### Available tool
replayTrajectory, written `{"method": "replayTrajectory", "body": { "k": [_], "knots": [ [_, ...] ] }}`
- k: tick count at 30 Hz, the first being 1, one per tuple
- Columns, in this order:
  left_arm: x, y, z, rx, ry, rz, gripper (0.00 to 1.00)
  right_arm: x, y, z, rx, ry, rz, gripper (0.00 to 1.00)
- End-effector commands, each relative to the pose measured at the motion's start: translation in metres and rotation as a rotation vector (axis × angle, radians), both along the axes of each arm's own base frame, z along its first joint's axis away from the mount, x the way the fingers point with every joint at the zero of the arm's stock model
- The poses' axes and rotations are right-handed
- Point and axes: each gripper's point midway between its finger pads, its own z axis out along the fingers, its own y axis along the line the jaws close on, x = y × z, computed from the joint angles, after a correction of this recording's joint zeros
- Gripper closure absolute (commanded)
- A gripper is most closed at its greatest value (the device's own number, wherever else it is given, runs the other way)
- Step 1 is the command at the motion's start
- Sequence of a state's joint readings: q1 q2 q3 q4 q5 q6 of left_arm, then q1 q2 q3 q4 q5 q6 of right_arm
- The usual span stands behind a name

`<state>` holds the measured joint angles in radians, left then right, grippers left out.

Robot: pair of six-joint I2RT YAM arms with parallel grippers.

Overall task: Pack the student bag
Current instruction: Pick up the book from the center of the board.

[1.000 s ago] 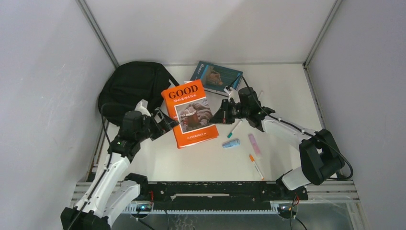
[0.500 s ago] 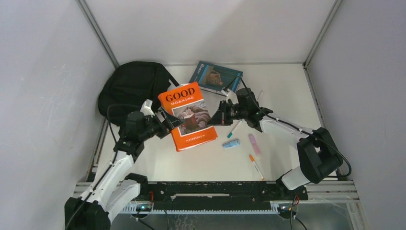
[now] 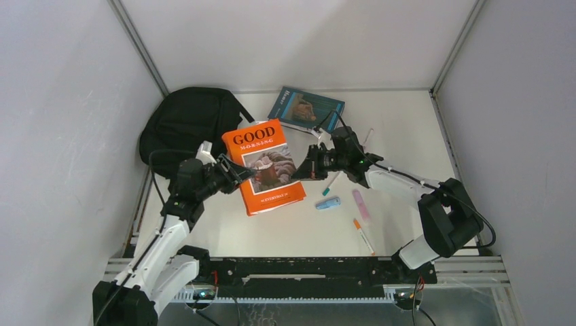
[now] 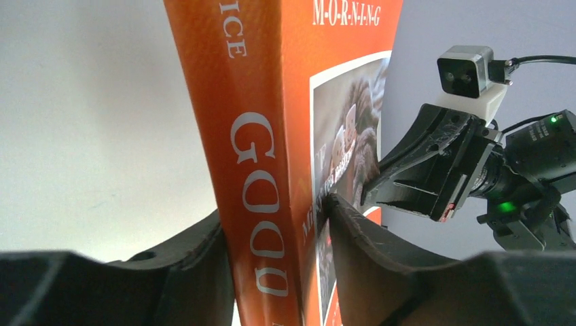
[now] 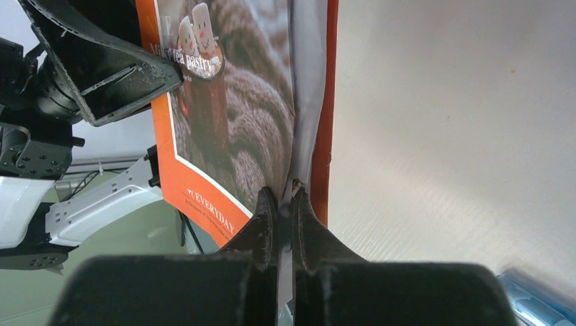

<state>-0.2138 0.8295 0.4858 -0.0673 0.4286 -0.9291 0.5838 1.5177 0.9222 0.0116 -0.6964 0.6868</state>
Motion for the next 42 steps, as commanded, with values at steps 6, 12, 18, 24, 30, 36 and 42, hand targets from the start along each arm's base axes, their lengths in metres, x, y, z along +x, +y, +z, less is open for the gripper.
{"method": "replayTrajectory", "body": {
  "k": [6,12,18,24,30,36,42],
  "knots": [
    [0.005,0.001,0.013,-0.016,-0.061,0.019,0.78,0.003,0.013,0.004,0.036,-0.018,0.014,1.00],
    [0.009,0.006,0.014,-0.002,-0.053,0.060,0.93,0.006,0.003,0.009,0.037,-0.014,-0.036,0.24],
    [0.016,0.024,0.034,-0.018,-0.087,0.195,1.00,0.015,-0.039,0.023,0.107,-0.013,-0.257,0.00],
    [0.018,0.039,0.079,-0.231,-0.266,0.343,1.00,-0.003,-0.036,0.051,0.334,0.020,-0.366,0.00],
    [0.022,0.027,0.082,-0.259,-0.251,0.282,1.00,-0.021,-0.009,0.082,0.544,-0.020,-0.354,0.00],
    [0.020,0.024,0.090,-0.309,-0.284,0.264,1.00,-0.019,0.007,0.085,0.665,0.043,-0.309,0.00],
    [0.018,0.022,0.094,-0.343,-0.296,0.253,1.00,-0.014,0.028,0.076,0.710,0.103,-0.284,0.00]
  ]
}}
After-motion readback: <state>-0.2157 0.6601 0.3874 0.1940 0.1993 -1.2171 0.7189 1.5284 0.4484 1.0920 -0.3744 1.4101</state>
